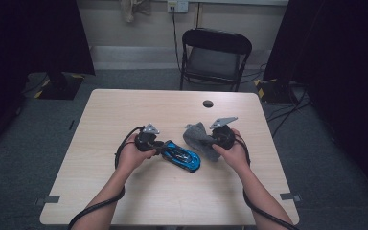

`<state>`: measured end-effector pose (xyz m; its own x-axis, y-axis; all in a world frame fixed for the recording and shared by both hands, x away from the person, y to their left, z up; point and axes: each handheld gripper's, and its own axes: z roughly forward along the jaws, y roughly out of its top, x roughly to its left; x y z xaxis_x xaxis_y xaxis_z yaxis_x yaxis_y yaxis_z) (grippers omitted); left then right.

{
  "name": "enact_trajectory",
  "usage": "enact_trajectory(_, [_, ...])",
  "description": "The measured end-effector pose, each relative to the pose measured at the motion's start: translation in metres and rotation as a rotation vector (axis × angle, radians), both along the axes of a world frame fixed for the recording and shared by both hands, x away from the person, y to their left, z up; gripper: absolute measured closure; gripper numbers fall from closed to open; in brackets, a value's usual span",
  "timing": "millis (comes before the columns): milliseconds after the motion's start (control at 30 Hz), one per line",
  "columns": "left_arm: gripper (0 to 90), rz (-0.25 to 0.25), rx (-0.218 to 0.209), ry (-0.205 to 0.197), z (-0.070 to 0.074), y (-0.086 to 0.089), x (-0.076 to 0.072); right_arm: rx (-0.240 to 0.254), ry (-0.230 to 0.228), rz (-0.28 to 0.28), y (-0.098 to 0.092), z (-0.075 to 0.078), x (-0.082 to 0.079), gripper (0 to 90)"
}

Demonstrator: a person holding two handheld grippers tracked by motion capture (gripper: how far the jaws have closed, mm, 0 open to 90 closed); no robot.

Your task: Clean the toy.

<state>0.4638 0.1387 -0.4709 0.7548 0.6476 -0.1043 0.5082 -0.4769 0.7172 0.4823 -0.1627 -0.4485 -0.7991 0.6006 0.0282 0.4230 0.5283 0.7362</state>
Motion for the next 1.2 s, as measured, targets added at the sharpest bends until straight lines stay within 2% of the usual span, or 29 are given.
enact_trajectory(133, [68.3,0.002,-0.016,0.005,-0.001,0.001,0.0,-0.008,-0.007,0.01,0.021,0.0,0.009,75.0])
enact_trajectory(167, [68.2,0.002,-0.016,0.005,-0.001,0.001,0.0,-0.008,-0.007,0.01,0.021,0.0,0.009,75.0])
enact_trajectory(233, [68.2,-0.002,-0.022,0.005,-0.002,0.002,0.0,-0.018,0.0,0.027,0.038,-0.003,0.017,75.0])
enact_trajectory(267, [68.2,-0.002,-0.022,0.005,-0.002,0.002,0.0,-0.018,0.0,0.027,0.038,-0.003,0.017,75.0])
enact_trajectory(333, [68.1,0.0,-0.033,0.005,-0.003,0.003,0.0,-0.025,0.006,0.04,0.054,-0.007,0.022,75.0])
enact_trajectory(433, [68.0,0.002,-0.039,0.009,-0.003,0.004,0.001,-0.03,0.023,0.062,0.068,-0.013,0.024,74.9])
enact_trajectory(533, [68.1,0.005,-0.043,0.009,-0.004,0.004,0.0,-0.057,0.035,0.096,0.077,-0.021,0.023,74.7])
enact_trajectory(567, [68.1,0.005,-0.047,0.009,-0.004,0.004,0.0,-0.067,0.036,0.106,0.078,-0.023,0.022,74.7])
enact_trajectory(667, [68.1,0.008,-0.05,0.009,-0.004,0.004,0.0,-0.048,0.048,0.106,0.073,-0.025,0.022,74.7])
enact_trajectory(833, [68.1,0.008,-0.054,0.006,-0.005,0.004,0.0,-0.047,0.056,0.115,0.063,-0.027,0.02,74.5])
enact_trajectory(1200, [68.2,0.006,-0.044,0.001,-0.004,0.003,-0.001,-0.046,0.048,0.123,0.05,-0.028,0.013,74.5])
